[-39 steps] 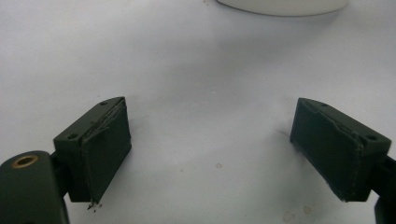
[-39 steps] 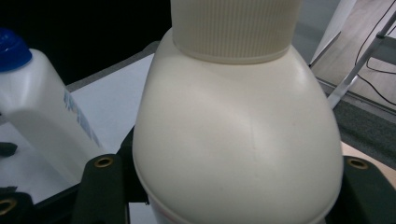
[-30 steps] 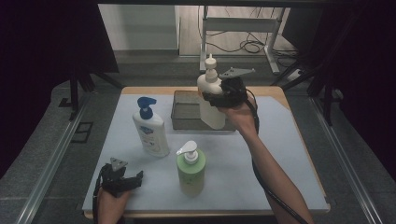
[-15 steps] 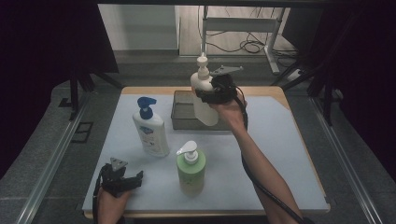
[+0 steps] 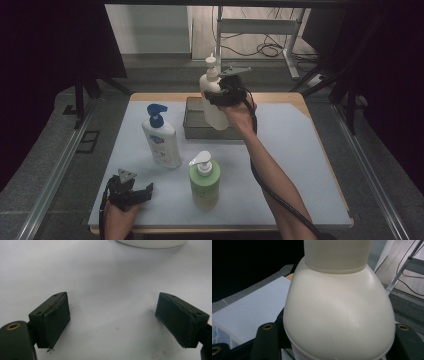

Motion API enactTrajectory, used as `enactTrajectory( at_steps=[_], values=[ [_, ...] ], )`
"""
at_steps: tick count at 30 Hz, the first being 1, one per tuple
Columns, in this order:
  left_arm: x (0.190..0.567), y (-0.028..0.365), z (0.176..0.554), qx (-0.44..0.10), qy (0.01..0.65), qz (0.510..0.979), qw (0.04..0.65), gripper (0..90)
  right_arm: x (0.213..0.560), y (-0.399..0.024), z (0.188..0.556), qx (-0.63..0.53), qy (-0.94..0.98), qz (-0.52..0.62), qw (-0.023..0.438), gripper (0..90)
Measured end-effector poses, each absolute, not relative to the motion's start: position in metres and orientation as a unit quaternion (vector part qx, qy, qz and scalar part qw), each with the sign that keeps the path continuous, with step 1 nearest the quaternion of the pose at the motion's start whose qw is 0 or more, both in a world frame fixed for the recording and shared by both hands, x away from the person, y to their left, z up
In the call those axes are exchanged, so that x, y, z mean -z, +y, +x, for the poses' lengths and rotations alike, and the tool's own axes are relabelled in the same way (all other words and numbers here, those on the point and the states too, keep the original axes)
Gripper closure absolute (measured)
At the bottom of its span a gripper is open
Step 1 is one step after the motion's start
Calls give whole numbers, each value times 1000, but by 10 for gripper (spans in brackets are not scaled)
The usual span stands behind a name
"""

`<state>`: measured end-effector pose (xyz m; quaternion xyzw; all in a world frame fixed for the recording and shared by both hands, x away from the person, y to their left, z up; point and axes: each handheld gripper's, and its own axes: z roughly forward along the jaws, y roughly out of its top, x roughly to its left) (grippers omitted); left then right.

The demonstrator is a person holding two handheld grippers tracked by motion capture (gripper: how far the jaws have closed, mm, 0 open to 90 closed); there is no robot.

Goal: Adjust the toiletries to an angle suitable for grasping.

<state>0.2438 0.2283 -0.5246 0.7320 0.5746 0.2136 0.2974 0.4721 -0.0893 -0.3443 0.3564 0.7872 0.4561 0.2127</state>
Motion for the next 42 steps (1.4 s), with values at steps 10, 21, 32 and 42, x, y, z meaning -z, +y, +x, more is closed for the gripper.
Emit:
enactTrajectory(
  at_steps=[10, 21, 32, 42],
  values=[
    [525, 228, 244, -213, 575, 732, 298, 119, 351, -80, 489, -454, 785, 361, 217, 390],
    [525, 228, 244, -213, 575, 732, 298, 119, 356, -72, 503, -453, 782, 366, 223, 390],
    [524, 228, 244, -213, 575, 732, 297, 118, 378, -65, 511, -448, 785, 368, 220, 390],
    [525, 228, 244, -213, 575, 732, 297, 119, 386, -64, 506, -443, 788, 373, 209, 389]
  ],
)
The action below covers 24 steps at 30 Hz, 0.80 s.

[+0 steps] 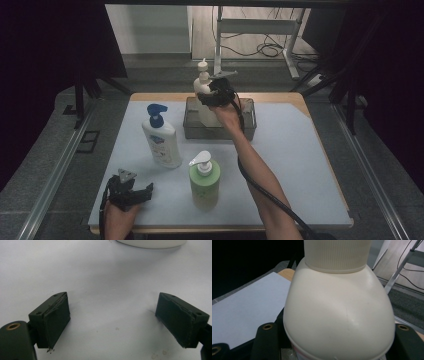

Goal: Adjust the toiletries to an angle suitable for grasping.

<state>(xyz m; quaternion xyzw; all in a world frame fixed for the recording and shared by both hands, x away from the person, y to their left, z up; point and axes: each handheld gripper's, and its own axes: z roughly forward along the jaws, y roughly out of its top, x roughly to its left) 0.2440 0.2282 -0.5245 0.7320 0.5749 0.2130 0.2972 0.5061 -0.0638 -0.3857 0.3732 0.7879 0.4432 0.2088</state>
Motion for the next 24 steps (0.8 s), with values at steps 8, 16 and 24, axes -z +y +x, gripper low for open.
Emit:
enactTrajectory(
  at_steps=[8, 16, 24],
  values=[
    [525, 228, 244, -213, 575, 732, 297, 118, 390, -62, 501, -441, 791, 373, 203, 388],
    [525, 228, 244, -213, 575, 732, 297, 118, 395, -64, 497, -438, 793, 374, 200, 388],
    [525, 228, 244, -213, 575, 732, 297, 118, 399, -68, 491, -435, 796, 374, 195, 387]
  ],
)
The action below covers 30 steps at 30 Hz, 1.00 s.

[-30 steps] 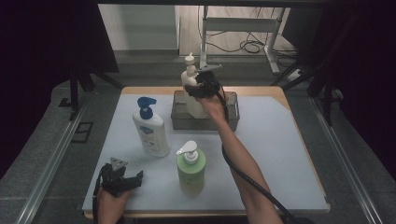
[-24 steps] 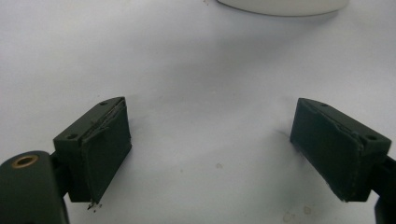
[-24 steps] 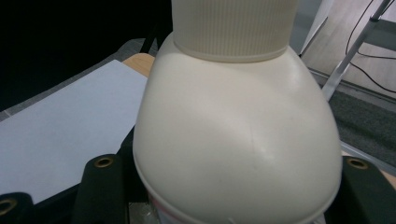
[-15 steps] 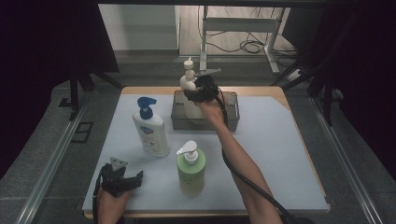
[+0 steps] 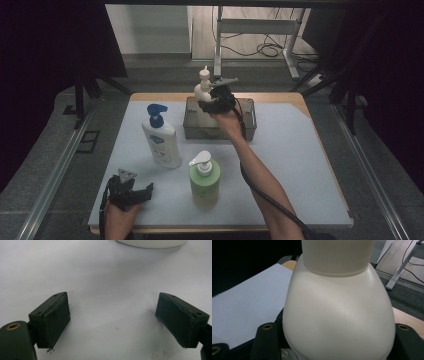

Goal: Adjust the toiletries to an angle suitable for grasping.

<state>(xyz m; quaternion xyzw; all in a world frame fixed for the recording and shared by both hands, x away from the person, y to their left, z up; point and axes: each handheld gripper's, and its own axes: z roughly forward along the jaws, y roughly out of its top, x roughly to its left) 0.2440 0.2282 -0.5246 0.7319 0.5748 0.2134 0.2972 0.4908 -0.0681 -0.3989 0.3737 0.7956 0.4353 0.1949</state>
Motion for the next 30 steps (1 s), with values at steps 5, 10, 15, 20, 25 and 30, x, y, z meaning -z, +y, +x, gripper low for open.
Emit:
enactTrajectory(
  at_steps=[5, 10, 15, 20, 25, 30],
  values=[
    [524, 228, 244, -213, 574, 733, 296, 119, 403, -70, 487, -430, 799, 374, 190, 387],
    [524, 228, 244, -213, 574, 733, 296, 118, 407, -70, 484, -426, 803, 371, 191, 386],
    [524, 228, 244, -213, 574, 733, 296, 118, 410, -70, 481, -423, 805, 370, 190, 384],
    [524, 228, 244, -213, 574, 733, 296, 118, 414, -71, 483, -423, 803, 377, 184, 381],
    [524, 228, 244, -213, 574, 733, 296, 119, 415, -73, 484, -429, 799, 381, 180, 378],
    [524, 228, 244, -213, 574, 733, 296, 118, 416, -74, 485, -431, 799, 379, 179, 374]
  ],
)
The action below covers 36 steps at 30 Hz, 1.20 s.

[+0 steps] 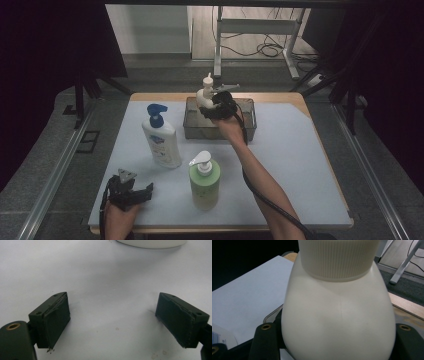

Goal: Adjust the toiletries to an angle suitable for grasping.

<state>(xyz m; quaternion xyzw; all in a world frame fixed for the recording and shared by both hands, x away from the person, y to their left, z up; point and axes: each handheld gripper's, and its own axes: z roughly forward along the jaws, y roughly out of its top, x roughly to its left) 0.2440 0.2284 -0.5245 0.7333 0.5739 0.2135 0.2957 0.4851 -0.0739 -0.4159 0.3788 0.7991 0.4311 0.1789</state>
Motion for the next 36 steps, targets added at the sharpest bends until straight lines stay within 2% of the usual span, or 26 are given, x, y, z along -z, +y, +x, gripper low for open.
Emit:
enactTrajectory(
  at_steps=[4, 11, 36],
  values=[
    [524, 228, 244, -214, 574, 733, 296, 118, 416, -75, 486, -433, 802, 371, 178, 349],
    [524, 228, 244, -213, 574, 733, 295, 118, 418, -80, 486, -434, 805, 356, 192, 198],
    [525, 228, 244, -214, 574, 733, 295, 118, 430, -120, 462, -408, 840, 332, 130, 181]
  ],
)
